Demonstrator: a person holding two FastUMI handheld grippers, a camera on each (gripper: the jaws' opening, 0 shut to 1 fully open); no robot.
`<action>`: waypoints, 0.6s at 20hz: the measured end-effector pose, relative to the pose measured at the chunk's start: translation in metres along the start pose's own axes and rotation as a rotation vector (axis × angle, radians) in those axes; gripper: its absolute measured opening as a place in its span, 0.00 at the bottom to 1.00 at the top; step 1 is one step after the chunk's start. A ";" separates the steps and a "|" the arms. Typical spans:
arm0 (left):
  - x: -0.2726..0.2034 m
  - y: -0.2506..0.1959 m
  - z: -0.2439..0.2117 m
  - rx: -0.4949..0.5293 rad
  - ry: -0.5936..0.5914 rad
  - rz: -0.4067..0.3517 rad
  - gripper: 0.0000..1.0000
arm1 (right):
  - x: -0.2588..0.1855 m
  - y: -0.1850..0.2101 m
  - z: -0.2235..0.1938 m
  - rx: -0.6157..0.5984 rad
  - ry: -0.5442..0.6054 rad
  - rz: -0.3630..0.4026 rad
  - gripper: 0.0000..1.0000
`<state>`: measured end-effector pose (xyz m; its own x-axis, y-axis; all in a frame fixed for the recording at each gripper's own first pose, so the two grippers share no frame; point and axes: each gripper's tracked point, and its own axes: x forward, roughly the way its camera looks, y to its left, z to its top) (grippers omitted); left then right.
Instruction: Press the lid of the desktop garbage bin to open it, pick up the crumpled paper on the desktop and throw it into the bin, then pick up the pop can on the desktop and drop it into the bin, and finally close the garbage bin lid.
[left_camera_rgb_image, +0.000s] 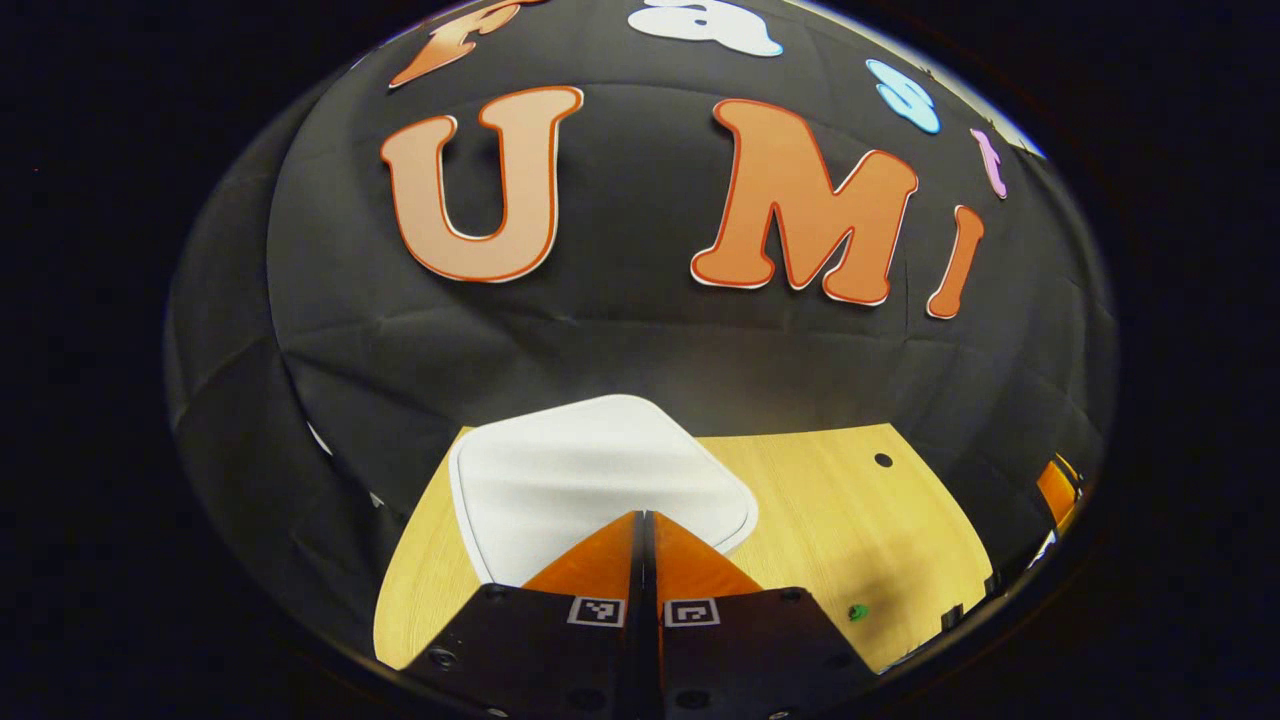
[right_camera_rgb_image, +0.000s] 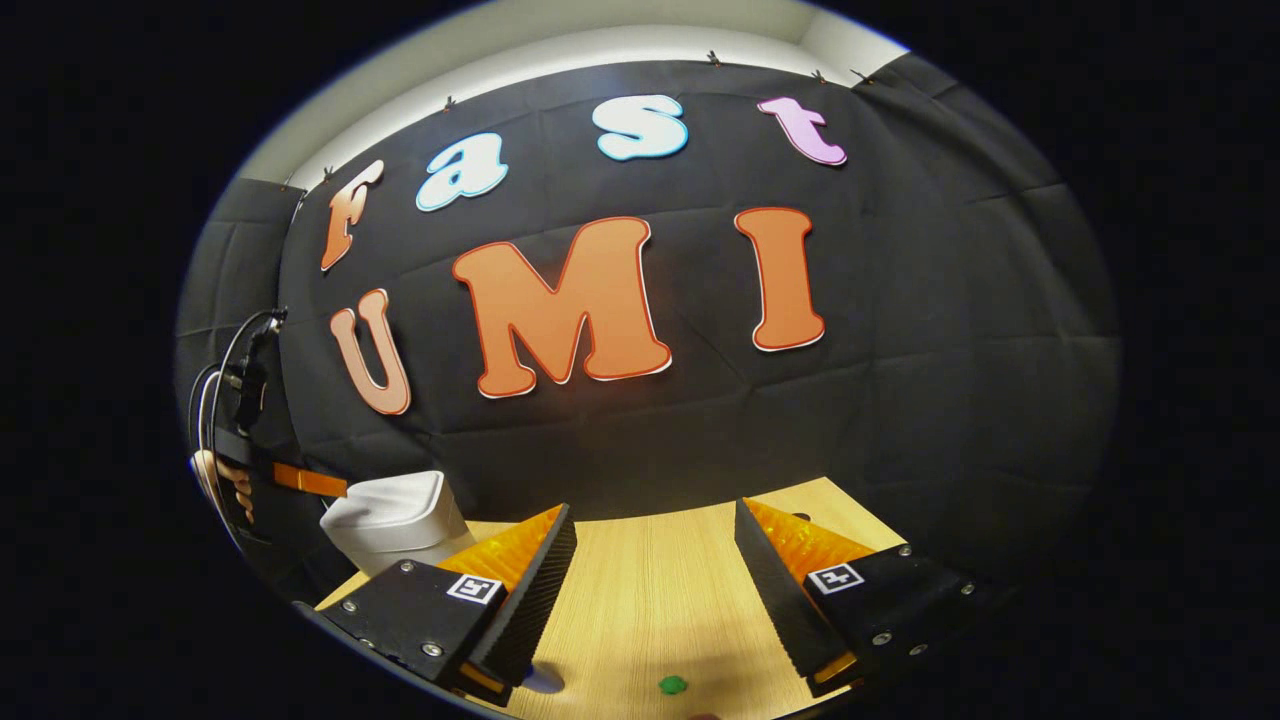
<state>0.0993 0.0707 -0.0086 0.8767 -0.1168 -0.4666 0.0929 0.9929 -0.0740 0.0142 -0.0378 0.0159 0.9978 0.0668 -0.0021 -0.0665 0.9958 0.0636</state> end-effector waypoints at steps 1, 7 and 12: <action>0.005 0.002 -0.008 0.014 0.017 0.007 0.00 | 0.001 -0.001 -0.002 0.002 0.005 -0.004 0.95; 0.009 0.000 -0.039 0.081 0.105 -0.013 0.01 | 0.008 0.009 -0.008 0.011 0.028 0.001 0.95; 0.005 -0.006 -0.033 -0.086 0.055 -0.090 0.00 | 0.006 0.025 -0.006 0.003 0.027 0.032 0.95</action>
<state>0.0878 0.0638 -0.0399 0.8395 -0.2089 -0.5017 0.1272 0.9731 -0.1923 0.0188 -0.0120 0.0112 0.9946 0.1005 -0.0270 -0.0985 0.9929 0.0671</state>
